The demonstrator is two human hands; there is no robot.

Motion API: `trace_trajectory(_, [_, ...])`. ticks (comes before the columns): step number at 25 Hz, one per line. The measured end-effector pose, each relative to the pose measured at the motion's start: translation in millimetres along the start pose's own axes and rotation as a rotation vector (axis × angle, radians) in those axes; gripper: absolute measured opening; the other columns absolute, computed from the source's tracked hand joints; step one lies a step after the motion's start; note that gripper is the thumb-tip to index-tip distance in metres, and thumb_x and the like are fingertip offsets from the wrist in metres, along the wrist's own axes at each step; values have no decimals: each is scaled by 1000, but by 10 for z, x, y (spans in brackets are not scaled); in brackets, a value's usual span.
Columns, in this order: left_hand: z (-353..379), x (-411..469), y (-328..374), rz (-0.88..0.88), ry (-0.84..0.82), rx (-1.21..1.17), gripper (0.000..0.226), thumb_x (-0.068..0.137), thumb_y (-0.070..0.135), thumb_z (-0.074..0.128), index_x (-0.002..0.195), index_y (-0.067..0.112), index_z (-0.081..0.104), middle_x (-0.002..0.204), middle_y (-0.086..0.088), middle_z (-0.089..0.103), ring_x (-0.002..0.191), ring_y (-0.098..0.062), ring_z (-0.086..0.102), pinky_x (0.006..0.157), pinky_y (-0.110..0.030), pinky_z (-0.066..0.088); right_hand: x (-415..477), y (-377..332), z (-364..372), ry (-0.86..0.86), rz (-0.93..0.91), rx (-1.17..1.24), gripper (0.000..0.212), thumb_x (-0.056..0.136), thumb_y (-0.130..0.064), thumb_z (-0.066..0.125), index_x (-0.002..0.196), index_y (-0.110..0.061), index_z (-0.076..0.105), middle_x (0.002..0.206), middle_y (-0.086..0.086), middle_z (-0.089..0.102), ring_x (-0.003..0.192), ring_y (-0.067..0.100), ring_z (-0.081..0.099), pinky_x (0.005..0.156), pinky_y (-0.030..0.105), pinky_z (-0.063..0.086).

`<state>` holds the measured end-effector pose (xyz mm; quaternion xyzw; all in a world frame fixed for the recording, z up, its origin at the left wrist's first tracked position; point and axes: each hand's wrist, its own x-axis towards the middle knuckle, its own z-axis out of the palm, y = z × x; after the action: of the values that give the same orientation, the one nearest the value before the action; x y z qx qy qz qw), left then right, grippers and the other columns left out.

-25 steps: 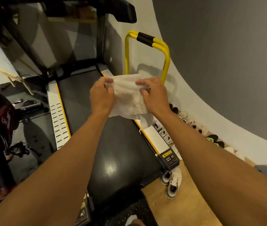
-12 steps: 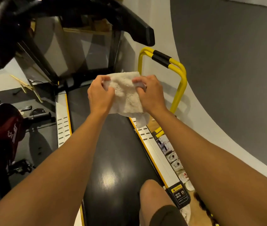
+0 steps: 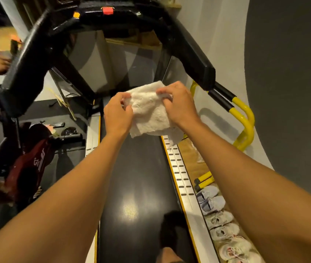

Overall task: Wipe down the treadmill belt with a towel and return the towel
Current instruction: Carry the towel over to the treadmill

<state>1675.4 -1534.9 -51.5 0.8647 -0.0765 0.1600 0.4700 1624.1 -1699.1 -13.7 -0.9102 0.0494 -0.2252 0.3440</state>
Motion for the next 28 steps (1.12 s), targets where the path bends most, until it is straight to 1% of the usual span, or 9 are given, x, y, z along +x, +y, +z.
trace_trajectory(3, [-92, 534, 108, 2, 40, 34, 39, 80, 3, 49, 111, 19, 65, 104, -4, 67, 93, -20, 61, 83, -30, 48, 569, -129, 57, -4, 3, 36, 26, 89, -6, 56, 108, -19, 70, 110, 6, 56, 96, 9, 52, 78, 5, 28])
trace_trajectory(5, [-154, 907, 111, -19, 62, 43, 38, 80, 3, 48, 109, 19, 66, 104, -4, 67, 93, -21, 61, 84, -34, 50, 910, -249, 146, -25, 1, 52, 25, 90, -7, 56, 106, -19, 70, 110, 5, 56, 96, 10, 53, 77, 6, 28])
trace_trajectory(10, [-225, 1822, -156, -49, 76, 76, 34, 82, 5, 47, 106, 22, 65, 100, -2, 67, 90, -23, 63, 81, -38, 53, 1826, -397, 643, -53, -12, 127, 24, 85, -9, 58, 98, -23, 73, 105, 1, 58, 95, 14, 58, 84, 22, 46])
trace_trajectory(12, [-211, 2298, -353, -56, 73, 69, 33, 84, 6, 48, 107, 22, 66, 101, -3, 68, 91, -23, 64, 81, -39, 54, 2253, -422, 938, -57, -27, 128, 23, 85, -12, 59, 98, -25, 73, 103, -2, 57, 94, 12, 58, 84, 25, 47])
trace_trajectory(16, [-160, 3165, -683, -70, 75, 85, 30, 88, 7, 47, 104, 21, 68, 101, -2, 69, 91, -21, 64, 82, -36, 53, 2982, -406, 1457, -92, -8, 142, 24, 88, -12, 60, 106, -24, 71, 102, -8, 53, 90, 1, 51, 78, 7, 40])
trace_trajectory(17, [-135, 3379, -760, -78, 64, 96, 30, 88, 7, 46, 104, 22, 67, 100, -1, 68, 91, -21, 63, 81, -35, 53, 3169, -388, 1591, -109, 1, 148, 24, 89, -13, 60, 108, -23, 70, 103, -7, 53, 91, 2, 51, 80, 8, 41])
trace_trajectory(20, [28, 3982, -1001, -127, 19, 132, 33, 87, 6, 44, 104, 24, 67, 98, 0, 67, 90, -22, 62, 79, -38, 53, 3717, -278, 1946, -142, 36, 176, 24, 90, -14, 60, 110, -23, 70, 107, -4, 55, 97, 9, 56, 90, 25, 46])
trace_trajectory(23, [222, 4536, -1221, -130, 4, 167, 34, 87, 6, 43, 104, 24, 66, 94, 0, 67, 87, -22, 62, 79, -43, 54, 4285, -93, 2301, -148, 27, 199, 24, 90, -12, 59, 108, -23, 70, 107, -5, 57, 98, 9, 58, 90, 28, 48])
trace_trajectory(28, [619, 5234, -1592, -151, 29, 173, 31, 90, 7, 47, 108, 21, 67, 99, 1, 68, 90, -18, 63, 84, -39, 54, 5049, 262, 2929, -144, 70, 193, 26, 88, -10, 57, 102, -29, 69, 103, -10, 57, 94, 9, 57, 92, 41, 47])
